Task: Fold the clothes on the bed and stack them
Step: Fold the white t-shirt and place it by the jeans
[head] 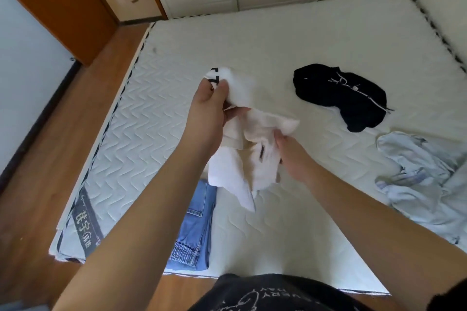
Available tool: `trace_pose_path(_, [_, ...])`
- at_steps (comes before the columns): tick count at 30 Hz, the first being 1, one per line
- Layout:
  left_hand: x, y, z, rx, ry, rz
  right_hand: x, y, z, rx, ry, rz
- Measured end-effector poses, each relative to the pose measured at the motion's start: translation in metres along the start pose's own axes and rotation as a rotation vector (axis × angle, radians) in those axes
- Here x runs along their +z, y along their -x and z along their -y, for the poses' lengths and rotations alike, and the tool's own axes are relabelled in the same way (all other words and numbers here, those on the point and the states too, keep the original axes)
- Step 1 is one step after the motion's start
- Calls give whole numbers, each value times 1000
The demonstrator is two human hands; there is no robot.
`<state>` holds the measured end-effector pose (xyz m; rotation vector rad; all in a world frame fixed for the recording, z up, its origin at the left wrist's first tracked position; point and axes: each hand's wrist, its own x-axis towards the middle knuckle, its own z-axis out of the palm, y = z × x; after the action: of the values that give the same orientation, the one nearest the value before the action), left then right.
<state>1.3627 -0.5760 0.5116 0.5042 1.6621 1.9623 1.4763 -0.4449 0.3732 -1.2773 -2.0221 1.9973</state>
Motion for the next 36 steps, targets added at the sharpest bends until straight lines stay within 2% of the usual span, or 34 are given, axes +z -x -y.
trace_pose_path(4, [-23,-6,3,-1,-96,-82,-11,21,24,30,-303,-56])
trace_pose_path(8, [-56,-11,20,-50,-200,-88,-4,42,53,35,-460,-123])
trace_pose_path(10, [-70,-8,32,-74,-260,-69,-1,53,69,0,-459,-168])
trace_pose_path(12, [-83,2,48,-80,-348,34,3,63,87,-101,-461,-177])
trace_pose_path(14, [-92,19,68,-48,-443,201,8,73,107,-187,-517,-167])
trace_pose_path(18, [-97,60,112,-19,-417,563,15,91,147,-327,-583,-216])
trace_pose_path(21, [-97,79,139,-53,-490,672,19,97,171,-331,-535,-273])
trace_pose_path(26, [-92,67,144,-108,-765,464,27,94,184,-367,-569,-318])
trace_pose_path(28, [-90,60,133,-146,-684,453,25,88,177,-370,-587,-259])
trace_pose_path(31, [-82,46,108,-156,-427,404,17,83,155,-335,-505,-197])
trace_pose_path(36, [-57,3,70,-179,-343,236,22,76,64,-177,-353,-290])
